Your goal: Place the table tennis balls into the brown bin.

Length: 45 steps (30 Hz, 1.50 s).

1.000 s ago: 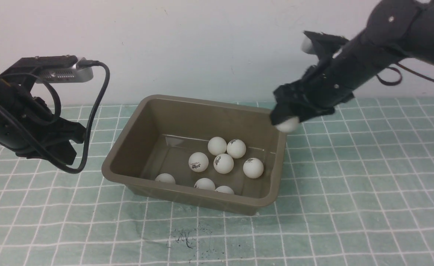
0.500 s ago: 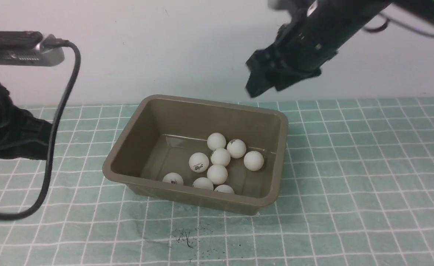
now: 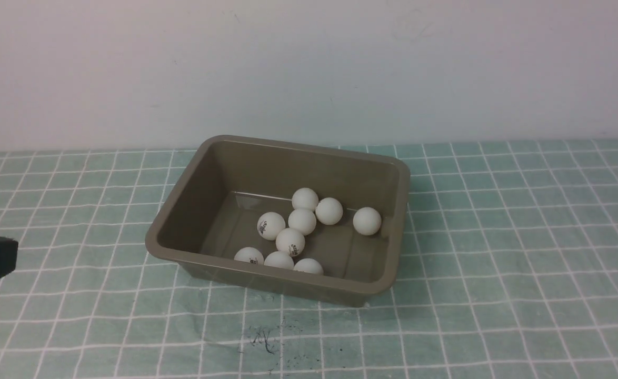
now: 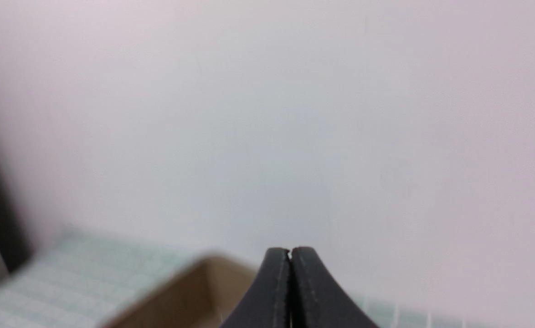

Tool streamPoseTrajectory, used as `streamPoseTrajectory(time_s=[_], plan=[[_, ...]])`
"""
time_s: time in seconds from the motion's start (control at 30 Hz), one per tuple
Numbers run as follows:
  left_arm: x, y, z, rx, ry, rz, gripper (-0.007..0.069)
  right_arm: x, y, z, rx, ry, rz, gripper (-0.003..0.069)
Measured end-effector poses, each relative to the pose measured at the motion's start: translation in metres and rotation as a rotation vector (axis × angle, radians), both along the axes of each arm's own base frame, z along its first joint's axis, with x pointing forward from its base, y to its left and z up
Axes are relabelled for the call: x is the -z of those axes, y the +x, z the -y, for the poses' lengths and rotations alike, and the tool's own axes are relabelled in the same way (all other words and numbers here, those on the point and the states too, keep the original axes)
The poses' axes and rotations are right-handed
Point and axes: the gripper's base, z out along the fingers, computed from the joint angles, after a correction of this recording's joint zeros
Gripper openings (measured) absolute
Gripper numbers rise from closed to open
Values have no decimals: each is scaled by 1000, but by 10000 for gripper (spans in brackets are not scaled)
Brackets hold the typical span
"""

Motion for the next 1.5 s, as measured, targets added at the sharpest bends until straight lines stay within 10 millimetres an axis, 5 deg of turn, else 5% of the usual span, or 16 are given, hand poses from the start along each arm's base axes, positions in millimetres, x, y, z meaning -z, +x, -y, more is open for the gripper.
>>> streamPoseTrajectory(time_s=[0.17, 0.3, 0.77, 1.3, 1.5], plan=[[12, -25, 2, -17, -66, 133, -5, 54, -47, 23, -5, 111, 202, -12], [27, -36, 1, -45, -80, 216, -5, 70, -56, 27, 3, 112, 272, -12], [78, -79, -4, -93, -41, 448, -5, 69, -57, 27, 11, 94, 330, -11], [83, -81, -3, -75, -24, 420, -5, 69, -57, 27, 10, 96, 329, -11], [114, -60, -15, -204, 13, 456, -5, 69, -57, 27, 10, 96, 329, -11]])
